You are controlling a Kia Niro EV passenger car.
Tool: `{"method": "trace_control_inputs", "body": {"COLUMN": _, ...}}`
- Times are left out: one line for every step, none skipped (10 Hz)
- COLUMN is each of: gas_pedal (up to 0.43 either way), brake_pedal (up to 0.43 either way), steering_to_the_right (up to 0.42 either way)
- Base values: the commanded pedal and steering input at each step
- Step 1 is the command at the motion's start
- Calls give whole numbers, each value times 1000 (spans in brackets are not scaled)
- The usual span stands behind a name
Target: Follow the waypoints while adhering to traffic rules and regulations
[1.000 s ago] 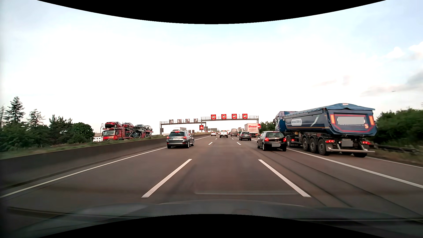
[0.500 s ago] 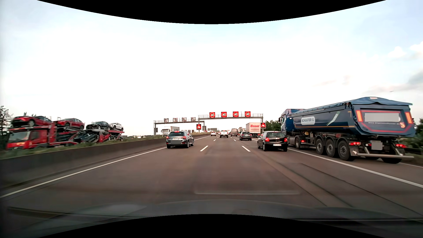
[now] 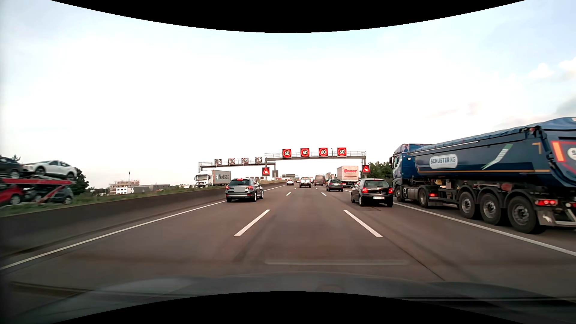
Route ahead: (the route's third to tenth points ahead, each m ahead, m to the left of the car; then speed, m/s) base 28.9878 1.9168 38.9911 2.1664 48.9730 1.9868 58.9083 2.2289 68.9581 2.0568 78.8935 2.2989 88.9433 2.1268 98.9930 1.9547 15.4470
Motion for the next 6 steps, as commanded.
{"method": "trace_control_inputs", "body": {"gas_pedal": 0, "brake_pedal": 0, "steering_to_the_right": -3}}
{"method": "trace_control_inputs", "body": {"gas_pedal": 0, "brake_pedal": 24, "steering_to_the_right": -3}}
{"method": "trace_control_inputs", "body": {"gas_pedal": 0, "brake_pedal": 61, "steering_to_the_right": -3}}
{"method": "trace_control_inputs", "body": {"gas_pedal": 0, "brake_pedal": 91, "steering_to_the_right": -4}}
{"method": "trace_control_inputs", "body": {"gas_pedal": 0, "brake_pedal": 116, "steering_to_the_right": -4}}
{"method": "trace_control_inputs", "body": {"gas_pedal": 0, "brake_pedal": 122, "steering_to_the_right": -4}}
